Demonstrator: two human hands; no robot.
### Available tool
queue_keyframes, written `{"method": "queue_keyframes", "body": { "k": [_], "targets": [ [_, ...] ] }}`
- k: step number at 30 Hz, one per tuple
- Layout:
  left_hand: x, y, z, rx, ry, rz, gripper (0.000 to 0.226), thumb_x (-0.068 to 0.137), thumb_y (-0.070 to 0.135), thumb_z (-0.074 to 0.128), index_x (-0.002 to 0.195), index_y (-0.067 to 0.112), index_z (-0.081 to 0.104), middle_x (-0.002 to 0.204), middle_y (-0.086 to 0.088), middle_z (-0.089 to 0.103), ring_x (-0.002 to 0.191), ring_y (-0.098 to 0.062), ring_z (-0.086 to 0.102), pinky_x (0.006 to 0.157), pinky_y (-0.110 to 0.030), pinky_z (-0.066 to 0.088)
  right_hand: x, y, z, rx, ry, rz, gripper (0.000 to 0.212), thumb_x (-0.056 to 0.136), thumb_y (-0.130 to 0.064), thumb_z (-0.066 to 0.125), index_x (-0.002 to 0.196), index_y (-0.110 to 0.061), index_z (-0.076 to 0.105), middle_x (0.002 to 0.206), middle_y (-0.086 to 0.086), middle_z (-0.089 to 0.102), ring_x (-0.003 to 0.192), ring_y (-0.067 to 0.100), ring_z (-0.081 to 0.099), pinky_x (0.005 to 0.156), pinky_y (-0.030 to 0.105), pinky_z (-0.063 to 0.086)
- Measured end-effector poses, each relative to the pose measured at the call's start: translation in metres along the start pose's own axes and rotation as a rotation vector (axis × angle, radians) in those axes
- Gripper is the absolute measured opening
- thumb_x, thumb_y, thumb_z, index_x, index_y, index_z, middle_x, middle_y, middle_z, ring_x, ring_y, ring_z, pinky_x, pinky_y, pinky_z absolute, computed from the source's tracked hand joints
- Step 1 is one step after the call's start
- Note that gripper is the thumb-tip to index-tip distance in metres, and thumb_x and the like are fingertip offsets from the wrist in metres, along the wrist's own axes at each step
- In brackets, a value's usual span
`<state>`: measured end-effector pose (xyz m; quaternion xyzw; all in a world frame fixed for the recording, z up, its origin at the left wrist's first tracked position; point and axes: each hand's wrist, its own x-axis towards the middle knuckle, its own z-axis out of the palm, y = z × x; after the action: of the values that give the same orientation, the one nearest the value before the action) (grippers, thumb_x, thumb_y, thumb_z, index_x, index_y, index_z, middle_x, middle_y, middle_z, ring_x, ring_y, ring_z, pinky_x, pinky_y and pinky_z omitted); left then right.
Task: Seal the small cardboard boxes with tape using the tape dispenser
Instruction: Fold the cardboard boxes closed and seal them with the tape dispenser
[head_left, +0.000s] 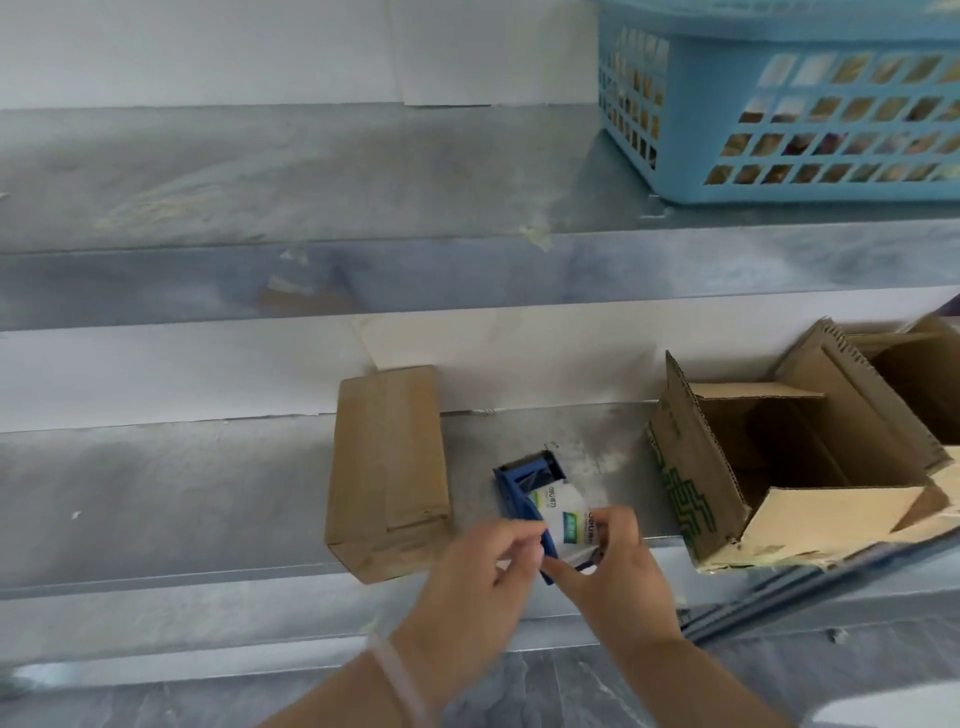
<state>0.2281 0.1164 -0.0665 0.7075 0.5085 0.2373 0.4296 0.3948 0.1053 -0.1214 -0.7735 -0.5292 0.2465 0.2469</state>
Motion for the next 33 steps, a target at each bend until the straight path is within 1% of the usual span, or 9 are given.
{"method": "queue_keyframes", "body": {
  "k": [3,7,13,18,21,24,27,31,33],
  "targets": [
    [0.030,-0.005,0.037,-0.259,0.010,-0.377,0.017,0.099,0.038,0.047,0.113,0.033,0.055,0.106,0.014,0.059,0.092,0.004,0.055,0.077,-0.011,0.043,-0.006,0.006,0.004,0.031,-0.005,-0.024,0.063,0.069,-0.049,0.080,0.104,-0.033,0.031,0.090,-0.017,0.048,0.083,0.007,0.054,0.062,0.014,0.039],
    [0.049,-0.023,0.062,-0.411,0.047,-0.534,0.026,0.097,0.039,0.052,0.112,0.019,0.059,0.104,-0.001,0.067,0.096,-0.015,0.064,0.090,-0.039,0.054,-0.011,0.020,0.010,0.112,-0.071,-0.090,0.055,0.077,-0.042,0.077,0.116,-0.033,0.039,0.104,-0.013,0.057,0.097,0.007,0.058,0.082,0.019,0.050],
    [0.042,-0.030,0.061,-0.407,0.072,-0.506,0.015,0.100,0.029,0.047,0.099,0.018,0.058,0.104,-0.008,0.067,0.097,-0.020,0.063,0.093,-0.042,0.050,-0.009,0.038,-0.009,0.202,-0.054,-0.173,0.023,0.099,-0.028,0.049,0.115,-0.035,0.064,0.122,-0.020,0.056,0.116,-0.009,0.046,0.106,0.024,0.040],
    [0.022,-0.016,0.040,-0.708,0.037,-0.454,0.015,0.099,0.018,0.048,0.103,0.015,0.062,0.095,-0.004,0.074,0.095,-0.019,0.069,0.093,-0.040,0.054,0.005,0.033,-0.035,0.587,0.000,0.144,0.027,0.102,-0.034,0.038,0.118,-0.043,0.058,0.128,-0.008,0.057,0.119,0.008,0.053,0.109,0.040,0.041],
    [0.009,-0.002,0.026,-0.844,-0.018,-0.338,0.029,0.094,0.019,0.050,0.119,0.008,0.059,0.102,-0.007,0.074,0.100,-0.022,0.069,0.090,-0.037,0.054,0.010,0.025,-0.045,0.894,-0.160,0.276,0.027,0.104,-0.034,0.036,0.121,-0.034,0.057,0.128,-0.001,0.060,0.114,0.011,0.059,0.100,0.037,0.050],
    [0.004,0.012,0.015,-0.996,-0.063,-0.240,0.040,0.081,0.023,0.051,0.115,0.004,0.060,0.105,-0.018,0.072,0.096,-0.027,0.070,0.081,-0.034,0.057,0.008,0.018,-0.051,1.201,-0.420,0.382,0.027,0.103,-0.014,0.041,0.122,-0.004,0.058,0.111,0.017,0.069,0.098,0.021,0.071,0.077,0.035,0.060],
    [0.001,0.020,0.008,-1.026,-0.068,-0.170,0.034,0.079,0.020,0.050,0.106,0.003,0.063,0.096,-0.016,0.074,0.087,-0.022,0.072,0.071,-0.029,0.058,0.001,0.009,-0.054,1.383,-0.604,0.444,0.032,0.100,-0.018,0.043,0.123,-0.003,0.060,0.116,0.026,0.066,0.102,0.042,0.066,0.075,0.048,0.060],
    [0.001,0.017,0.008,-0.908,-0.004,-0.115,0.032,0.087,0.028,0.052,0.109,0.011,0.068,0.106,-0.011,0.072,0.100,-0.023,0.066,0.084,-0.032,0.053,0.002,-0.006,-0.049,1.505,-0.647,0.390,0.044,0.099,-0.028,0.045,0.130,0.001,0.055,0.125,0.030,0.058,0.104,0.038,0.059,0.083,0.046,0.053],
    [0.000,0.013,0.009,-0.812,0.003,-0.110,0.029,0.091,0.038,0.057,0.104,0.019,0.074,0.099,-0.001,0.072,0.091,-0.014,0.064,0.081,-0.028,0.050,0.005,-0.011,-0.050,1.567,-0.617,0.318,0.043,0.102,-0.028,0.042,0.130,0.002,0.054,0.119,0.028,0.058,0.104,0.036,0.058,0.091,0.048,0.048]
  ]
}}
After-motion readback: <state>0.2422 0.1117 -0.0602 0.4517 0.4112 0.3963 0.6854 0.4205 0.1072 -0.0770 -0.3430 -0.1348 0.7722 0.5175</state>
